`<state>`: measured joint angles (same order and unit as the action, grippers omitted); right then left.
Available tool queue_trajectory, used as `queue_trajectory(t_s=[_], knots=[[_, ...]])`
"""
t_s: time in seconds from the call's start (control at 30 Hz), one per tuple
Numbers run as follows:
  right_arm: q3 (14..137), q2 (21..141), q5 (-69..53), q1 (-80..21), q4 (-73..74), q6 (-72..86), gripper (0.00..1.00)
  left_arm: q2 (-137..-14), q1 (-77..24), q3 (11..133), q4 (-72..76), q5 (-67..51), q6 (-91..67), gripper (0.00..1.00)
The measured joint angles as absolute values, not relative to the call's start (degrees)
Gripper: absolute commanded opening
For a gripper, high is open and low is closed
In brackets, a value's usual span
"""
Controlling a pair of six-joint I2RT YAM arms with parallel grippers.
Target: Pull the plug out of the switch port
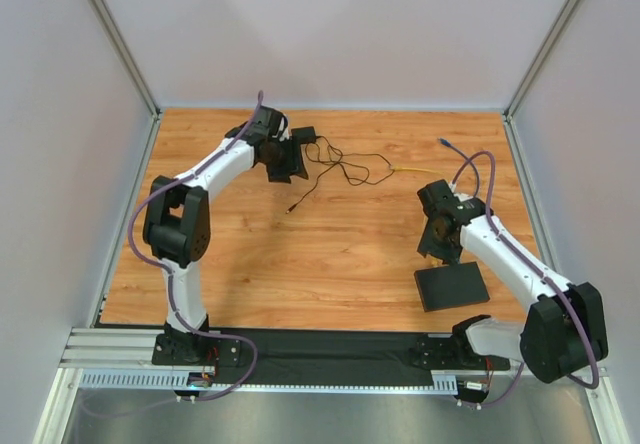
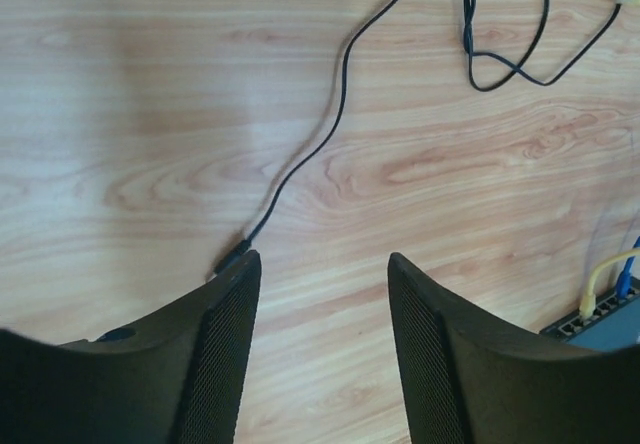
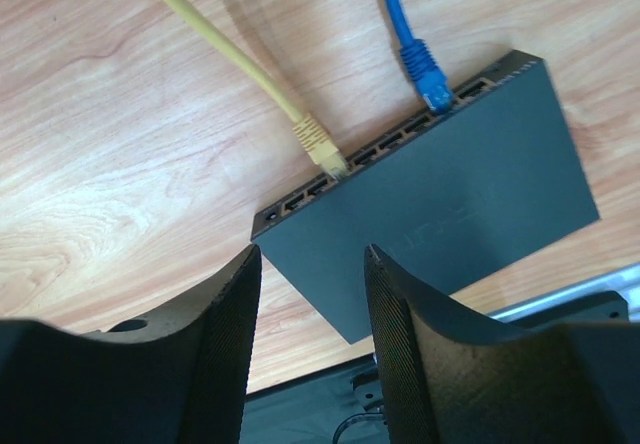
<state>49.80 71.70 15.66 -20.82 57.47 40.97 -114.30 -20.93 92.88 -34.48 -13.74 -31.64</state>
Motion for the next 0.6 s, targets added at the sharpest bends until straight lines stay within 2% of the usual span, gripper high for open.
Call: queue_trajectory(t_s=[0.17, 0.3, 0.47, 0.6], knots=[[51.2, 68.4, 17.5, -18.4, 61.6, 42.1, 0.51, -102.7, -21.8, 81.7, -30.4, -13.5, -36.5, 0.61], [51.2, 65.2, 17.0, -12.6, 63.6, 42.2, 0.51, -93.2, -27.8, 71.4, -17.3, -18.5, -44.0, 0.57], [49.1, 61.5, 13.1, -2.7, 63.1, 41.4, 0.5, -96.9, -38.7, 68.4, 0.5, -27.1, -49.6, 0.53], [46.1, 60.3, 9.5, 2.5, 62.8, 40.6, 0.46, -104.4, -44.4, 68.3, 12.0, -32.0, -52.6, 0.46]])
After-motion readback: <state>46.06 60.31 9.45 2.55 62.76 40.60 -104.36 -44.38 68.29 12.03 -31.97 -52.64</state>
